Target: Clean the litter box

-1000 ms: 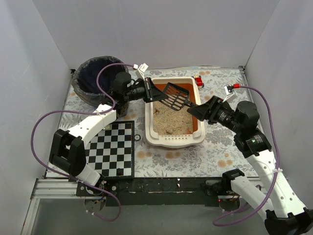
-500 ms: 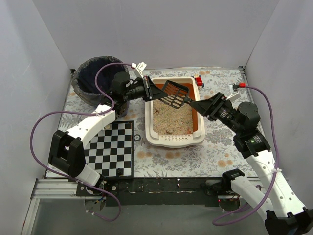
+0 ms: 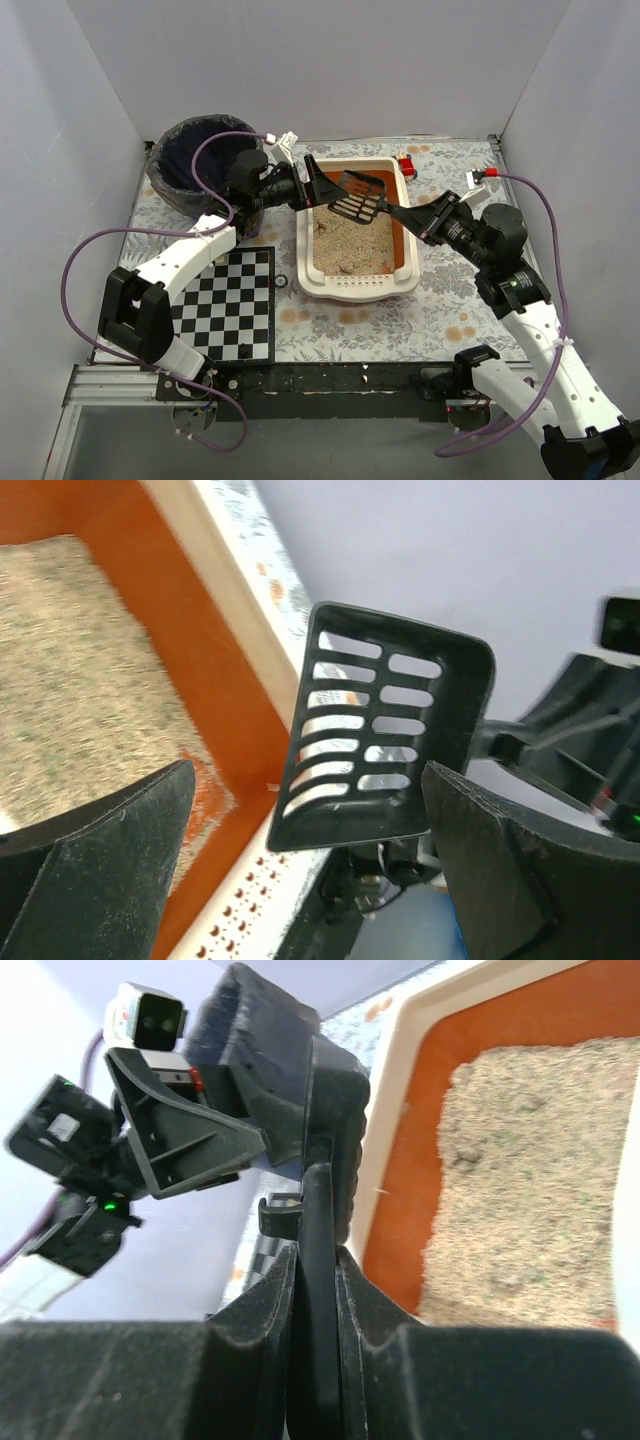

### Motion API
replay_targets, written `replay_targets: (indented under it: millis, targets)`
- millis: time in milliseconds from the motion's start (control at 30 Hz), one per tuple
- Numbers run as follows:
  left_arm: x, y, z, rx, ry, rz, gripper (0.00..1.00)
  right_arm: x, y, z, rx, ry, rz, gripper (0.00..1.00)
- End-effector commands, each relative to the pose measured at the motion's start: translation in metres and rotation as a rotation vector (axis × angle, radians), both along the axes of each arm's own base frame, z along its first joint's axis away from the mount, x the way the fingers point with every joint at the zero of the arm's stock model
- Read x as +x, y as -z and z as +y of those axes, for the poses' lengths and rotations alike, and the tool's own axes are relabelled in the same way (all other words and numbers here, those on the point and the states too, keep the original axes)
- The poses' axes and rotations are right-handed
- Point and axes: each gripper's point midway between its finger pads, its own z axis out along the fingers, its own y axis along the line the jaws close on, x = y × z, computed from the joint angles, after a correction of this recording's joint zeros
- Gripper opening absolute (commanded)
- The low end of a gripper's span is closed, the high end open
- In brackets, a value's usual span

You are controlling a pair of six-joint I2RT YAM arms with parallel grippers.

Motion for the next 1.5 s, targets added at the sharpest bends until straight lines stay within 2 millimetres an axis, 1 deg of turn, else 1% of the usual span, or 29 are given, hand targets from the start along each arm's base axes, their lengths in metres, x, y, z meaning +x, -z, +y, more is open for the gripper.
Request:
replay_targets:
  millis: [0, 33, 67, 100, 133, 167, 267, 333, 367, 400, 500, 567, 633, 733, 833, 900, 967, 1033, 1067, 1100, 1167, 1267, 1333, 1367, 1433, 1467]
  targets:
    - [0.017, 0.003, 0.031, 0.144, -0.203, -0.017, 0.98, 0.012, -0.003, -0.015, -0.255, 0.033, -0.050, 0.01]
    - [0.021, 0.008, 0.038, 0.180, -0.250, -0.002, 0.98, 0.015, 0.002, -0.020, -0.327, 0.037, -0.045, 0.01]
    - [0.024, 0.011, 0.046, 0.207, -0.292, 0.008, 0.98, 0.018, 0.016, -0.027, -0.400, 0.051, 0.013, 0.01]
    - [0.027, 0.015, 0.053, 0.231, -0.335, 0.013, 0.98, 0.023, 0.021, -0.033, -0.457, 0.064, 0.048, 0.01]
    - [0.029, 0.020, 0.059, 0.255, -0.371, 0.026, 0.98, 0.024, 0.030, -0.031, -0.495, 0.037, 0.088, 0.01]
    - [0.032, 0.023, 0.066, 0.277, -0.412, 0.032, 0.98, 0.025, 0.039, -0.027, -0.511, 0.007, 0.137, 0.01]
    - [0.039, 0.039, 0.077, 0.343, -0.481, 0.069, 0.98, 0.031, 0.059, -0.002, -0.563, -0.074, 0.217, 0.01]
    - [0.045, 0.046, 0.080, 0.360, -0.507, 0.098, 0.98, 0.042, 0.068, 0.011, -0.632, -0.072, 0.254, 0.01]
    - [0.047, 0.053, 0.081, 0.358, -0.529, 0.120, 0.98, 0.047, 0.068, 0.018, -0.648, -0.078, 0.254, 0.01]
    - [0.048, 0.061, 0.079, 0.347, -0.532, 0.146, 0.98, 0.053, 0.070, 0.027, -0.646, -0.094, 0.255, 0.01]
    - [0.045, 0.081, 0.071, 0.323, -0.499, 0.203, 0.98, 0.066, 0.064, 0.052, -0.617, -0.146, 0.232, 0.01]
    - [0.042, 0.090, 0.066, 0.316, -0.465, 0.215, 0.97, 0.072, 0.071, 0.064, -0.615, -0.164, 0.242, 0.01]
    - [0.041, 0.098, 0.063, 0.322, -0.448, 0.228, 0.96, 0.078, 0.080, 0.073, -0.627, -0.177, 0.263, 0.01]
    - [0.041, 0.106, 0.061, 0.334, -0.433, 0.242, 0.98, 0.084, 0.094, 0.092, -0.624, -0.223, 0.282, 0.01]
    - [0.038, 0.115, 0.059, 0.338, -0.412, 0.252, 0.98, 0.091, 0.094, 0.109, -0.593, -0.266, 0.255, 0.01]
    - [0.037, 0.120, 0.058, 0.341, -0.405, 0.268, 0.98, 0.092, 0.098, 0.118, -0.582, -0.298, 0.253, 0.01]
    - [0.035, 0.124, 0.057, 0.342, -0.392, 0.279, 0.98, 0.092, 0.106, 0.125, -0.580, -0.337, 0.265, 0.01]
    - [0.033, 0.122, 0.056, 0.337, -0.386, 0.275, 0.98, 0.096, 0.118, 0.120, -0.619, -0.304, 0.292, 0.01]
    - [0.032, 0.121, 0.056, 0.334, -0.384, 0.273, 0.98, 0.101, 0.125, 0.113, -0.655, -0.263, 0.314, 0.01]
    - [0.032, 0.119, 0.056, 0.332, -0.385, 0.268, 0.98, 0.105, 0.132, 0.103, -0.704, -0.213, 0.334, 0.01]
    - [0.032, 0.114, 0.058, 0.329, -0.388, 0.252, 0.98, 0.116, 0.136, 0.079, -0.801, -0.097, 0.355, 0.01]
    - [0.031, 0.105, 0.061, 0.326, -0.401, 0.223, 0.98, 0.122, 0.126, 0.051, -0.886, 0.033, 0.351, 0.01]
    - [0.030, 0.099, 0.062, 0.320, -0.402, 0.209, 0.98, 0.123, 0.113, 0.042, -0.895, 0.077, 0.322, 0.01]
    - [0.030, 0.095, 0.064, 0.315, -0.406, 0.199, 0.98, 0.121, 0.107, 0.042, -0.883, 0.074, 0.304, 0.01]
    - [0.029, 0.087, 0.064, 0.308, -0.409, 0.178, 0.98, 0.113, 0.094, 0.052, -0.822, 0.009, 0.254, 0.01]
    - [0.029, 0.082, 0.065, 0.302, -0.409, 0.168, 0.98, 0.107, 0.091, 0.056, -0.789, -0.022, 0.244, 0.01]
